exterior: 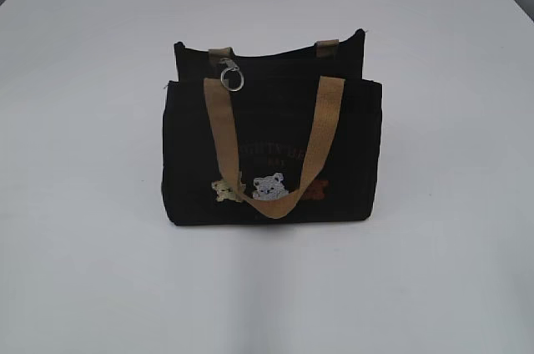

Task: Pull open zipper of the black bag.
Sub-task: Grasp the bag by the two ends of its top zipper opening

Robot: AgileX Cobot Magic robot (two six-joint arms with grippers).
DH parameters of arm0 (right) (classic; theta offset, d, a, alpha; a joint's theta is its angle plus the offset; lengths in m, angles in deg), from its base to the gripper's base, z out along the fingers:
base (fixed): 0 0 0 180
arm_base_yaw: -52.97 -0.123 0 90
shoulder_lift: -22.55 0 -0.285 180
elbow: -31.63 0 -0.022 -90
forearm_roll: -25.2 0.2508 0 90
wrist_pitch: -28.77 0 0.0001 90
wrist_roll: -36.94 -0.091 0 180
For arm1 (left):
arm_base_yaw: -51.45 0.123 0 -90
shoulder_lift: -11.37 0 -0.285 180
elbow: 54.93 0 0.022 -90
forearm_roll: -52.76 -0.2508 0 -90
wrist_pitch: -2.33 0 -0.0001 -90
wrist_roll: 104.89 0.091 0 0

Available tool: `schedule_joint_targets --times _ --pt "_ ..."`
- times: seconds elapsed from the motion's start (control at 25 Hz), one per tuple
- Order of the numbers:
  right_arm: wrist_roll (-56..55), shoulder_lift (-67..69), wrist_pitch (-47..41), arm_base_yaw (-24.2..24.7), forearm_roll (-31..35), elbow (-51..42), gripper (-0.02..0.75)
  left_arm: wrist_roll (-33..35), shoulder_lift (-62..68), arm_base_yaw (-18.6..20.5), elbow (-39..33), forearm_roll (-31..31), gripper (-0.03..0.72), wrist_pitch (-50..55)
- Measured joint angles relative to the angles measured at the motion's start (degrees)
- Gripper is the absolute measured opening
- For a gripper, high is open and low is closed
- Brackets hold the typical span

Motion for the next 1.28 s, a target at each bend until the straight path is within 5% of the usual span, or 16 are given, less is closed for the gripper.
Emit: schedule_joint_targets --times 0.84,0.92,1.0,1.12,1.28 --pt "0.0 0.0 0.0 0.0 0.0 0.0 0.308 2.1 1.0 0.0 0.5 2.5 0.224 -1.1" --pt "0.0 0.0 0.0 0.0 0.0 0.0 0.308 10.7 4.4 0.0 1.0 9.8 0.235 -9.6" --pt "0.0 0.0 0.0 0.0 0.0 0.0 0.308 25.7 11.4 0.0 0.9 25.2 0.255 -23.7" --pt "0.0 0.0 0.0 0.0 0.0 0.0 0.308 56.1 27.0 0.0 0.7 48.1 0.291 -33.6" --pt "0.0 0.0 0.0 0.0 0.0 0.0 0.308 97.9 52.2 0.0 0.6 80.0 0.338 -30.1"
